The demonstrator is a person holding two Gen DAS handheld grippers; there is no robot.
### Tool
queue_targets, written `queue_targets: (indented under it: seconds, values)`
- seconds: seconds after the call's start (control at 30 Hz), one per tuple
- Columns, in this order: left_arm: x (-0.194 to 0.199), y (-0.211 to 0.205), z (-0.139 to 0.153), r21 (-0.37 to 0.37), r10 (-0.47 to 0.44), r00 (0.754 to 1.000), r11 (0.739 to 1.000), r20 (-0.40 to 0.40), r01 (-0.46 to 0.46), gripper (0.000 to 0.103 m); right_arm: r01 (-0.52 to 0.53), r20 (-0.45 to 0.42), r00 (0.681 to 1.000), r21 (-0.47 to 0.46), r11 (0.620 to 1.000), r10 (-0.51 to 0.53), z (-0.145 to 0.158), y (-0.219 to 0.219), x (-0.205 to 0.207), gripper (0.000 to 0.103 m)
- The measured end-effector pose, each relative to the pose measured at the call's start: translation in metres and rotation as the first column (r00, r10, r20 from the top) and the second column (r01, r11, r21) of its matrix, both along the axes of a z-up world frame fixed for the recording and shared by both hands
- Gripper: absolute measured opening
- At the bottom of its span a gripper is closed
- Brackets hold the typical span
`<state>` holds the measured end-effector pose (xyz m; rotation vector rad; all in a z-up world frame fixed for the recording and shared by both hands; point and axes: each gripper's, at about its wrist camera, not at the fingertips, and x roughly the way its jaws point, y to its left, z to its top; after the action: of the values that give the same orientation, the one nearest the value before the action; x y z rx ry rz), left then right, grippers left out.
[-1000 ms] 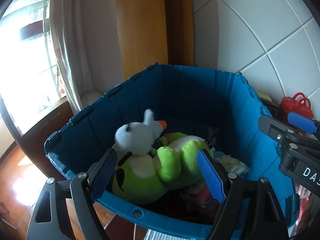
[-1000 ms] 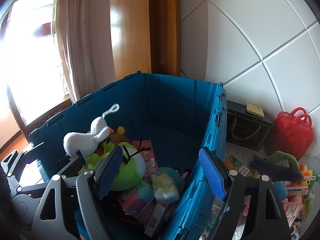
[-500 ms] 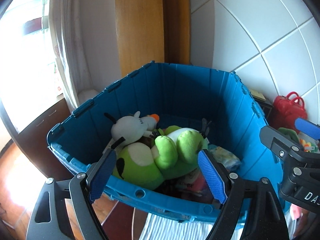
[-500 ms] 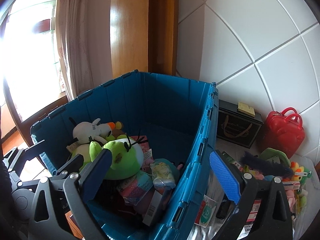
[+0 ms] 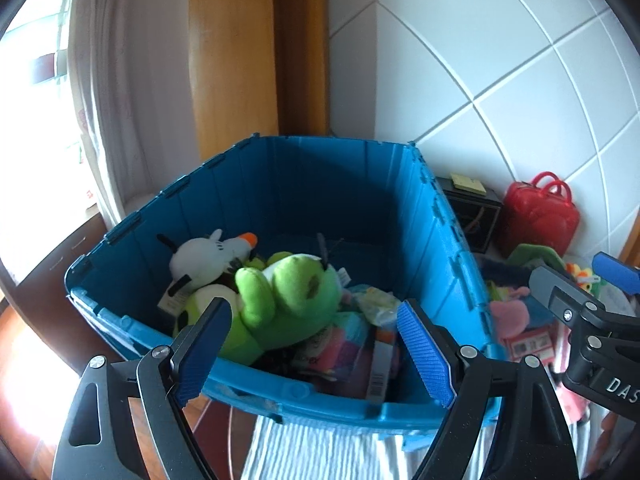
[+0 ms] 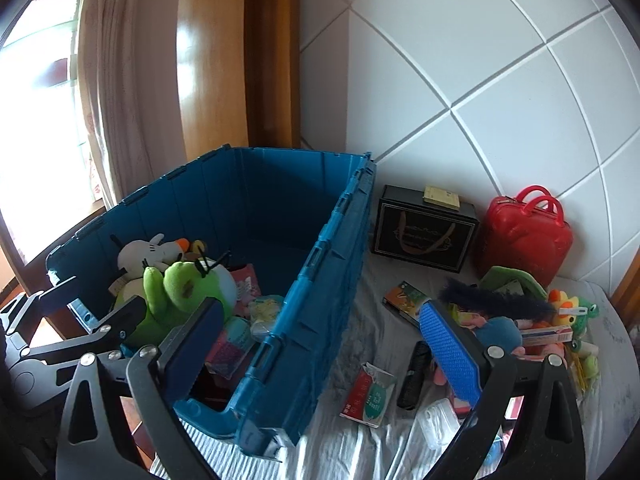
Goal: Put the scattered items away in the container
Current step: 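Withdraw both grippers and move back toward the items on the bed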
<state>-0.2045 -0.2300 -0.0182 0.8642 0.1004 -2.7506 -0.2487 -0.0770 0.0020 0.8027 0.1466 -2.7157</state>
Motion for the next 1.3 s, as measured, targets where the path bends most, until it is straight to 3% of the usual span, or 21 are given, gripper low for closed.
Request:
queue_targets:
  seconds: [0.33, 0.6, 0.93, 1.07, 1.3]
  values:
    - [-0.008, 0.108, 0.005, -0.036, -0.140, 0.990, 0.990, -0.009, 0.140, 0.085, 0.132, 0.000, 0.991, -0.032, 0.991, -0.132, 0.000, 0.099, 0.012, 0.100]
    - [-0.015, 0.226, -0.011, -0.016, -0.204, 0.979, 0.979, 0.021, 0.204, 0.085, 0.208, 0.024, 0.978, -0.043, 0.977, -0.207, -0.012, 0.213, 0.021, 0.100]
    - [-0.019, 0.380, -0.074, 0.005, -0.299, 0.943, 0.953, 0.147, 0.302, 0.085, 0.324, 0.137, 0.937, -0.002, 0.946, -0.321, -0.070, 0.379, 0.030, 0.100]
    - [-0.022, 0.419, -0.112, 0.023, -0.331, 0.920, 0.942, 0.212, 0.334, 0.085, 0.372, 0.216, 0.904, 0.026, 0.928, -0.368, -0.108, 0.435, 0.033, 0.100]
    - [-0.024, 0.467, -0.178, 0.022, -0.372, 0.855, 0.920, 0.362, 0.391, 0.085, 0.457, 0.357, 0.820, 0.061, 0.887, -0.447, -0.180, 0.503, 0.037, 0.100]
